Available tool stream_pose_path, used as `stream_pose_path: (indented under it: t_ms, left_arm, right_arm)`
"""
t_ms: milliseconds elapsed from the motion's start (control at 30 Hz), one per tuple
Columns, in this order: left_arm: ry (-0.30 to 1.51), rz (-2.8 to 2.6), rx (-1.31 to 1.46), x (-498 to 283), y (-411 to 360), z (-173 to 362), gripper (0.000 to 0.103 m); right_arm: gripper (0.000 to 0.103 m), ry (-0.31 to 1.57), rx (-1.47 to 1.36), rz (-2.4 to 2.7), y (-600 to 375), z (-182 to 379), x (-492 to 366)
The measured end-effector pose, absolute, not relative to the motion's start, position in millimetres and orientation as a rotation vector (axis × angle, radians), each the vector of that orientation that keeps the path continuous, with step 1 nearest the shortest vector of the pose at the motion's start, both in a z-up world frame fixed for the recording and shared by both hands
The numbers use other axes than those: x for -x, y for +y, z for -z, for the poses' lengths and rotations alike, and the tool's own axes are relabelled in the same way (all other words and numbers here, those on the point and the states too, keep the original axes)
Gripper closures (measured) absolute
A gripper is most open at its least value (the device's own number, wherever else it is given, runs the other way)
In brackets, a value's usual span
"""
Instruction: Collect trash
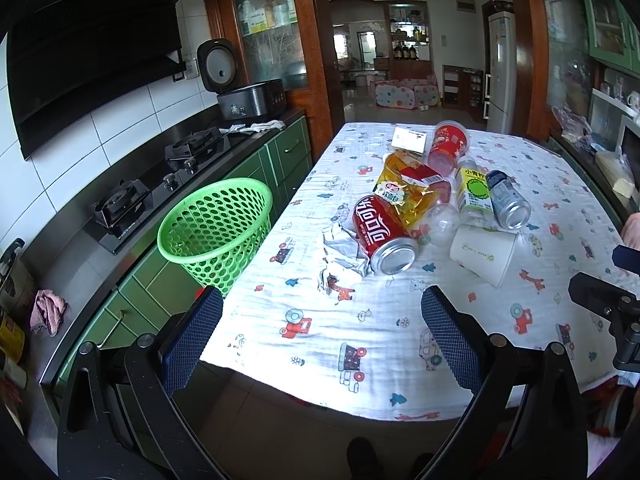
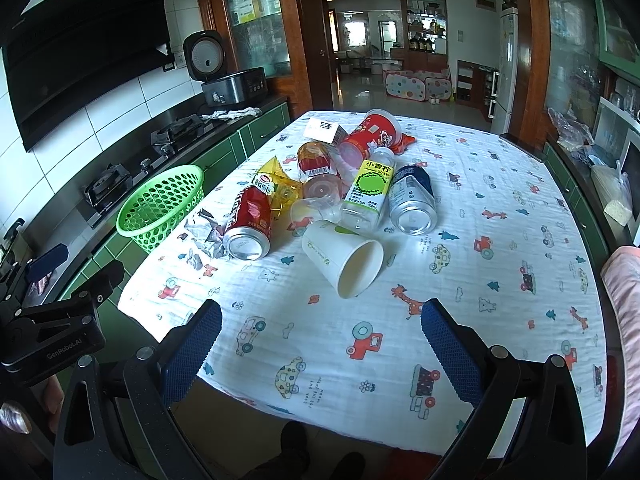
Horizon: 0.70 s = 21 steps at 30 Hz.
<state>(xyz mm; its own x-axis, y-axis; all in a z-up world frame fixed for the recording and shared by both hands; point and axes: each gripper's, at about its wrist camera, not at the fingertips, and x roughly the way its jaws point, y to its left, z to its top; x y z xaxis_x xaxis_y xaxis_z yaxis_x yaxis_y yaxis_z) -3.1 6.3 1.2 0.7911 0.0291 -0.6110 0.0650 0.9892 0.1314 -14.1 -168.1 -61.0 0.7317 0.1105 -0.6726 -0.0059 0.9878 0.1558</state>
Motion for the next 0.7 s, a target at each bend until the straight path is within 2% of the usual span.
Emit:
stream_pose_path:
  t_ms: [700]
  left_arm:
    - [0.605,0.0,-0.096,8,12,-13,0.005]
  right_arm:
    - [0.006,0.715,-0.143,-0.075,-168,54,16]
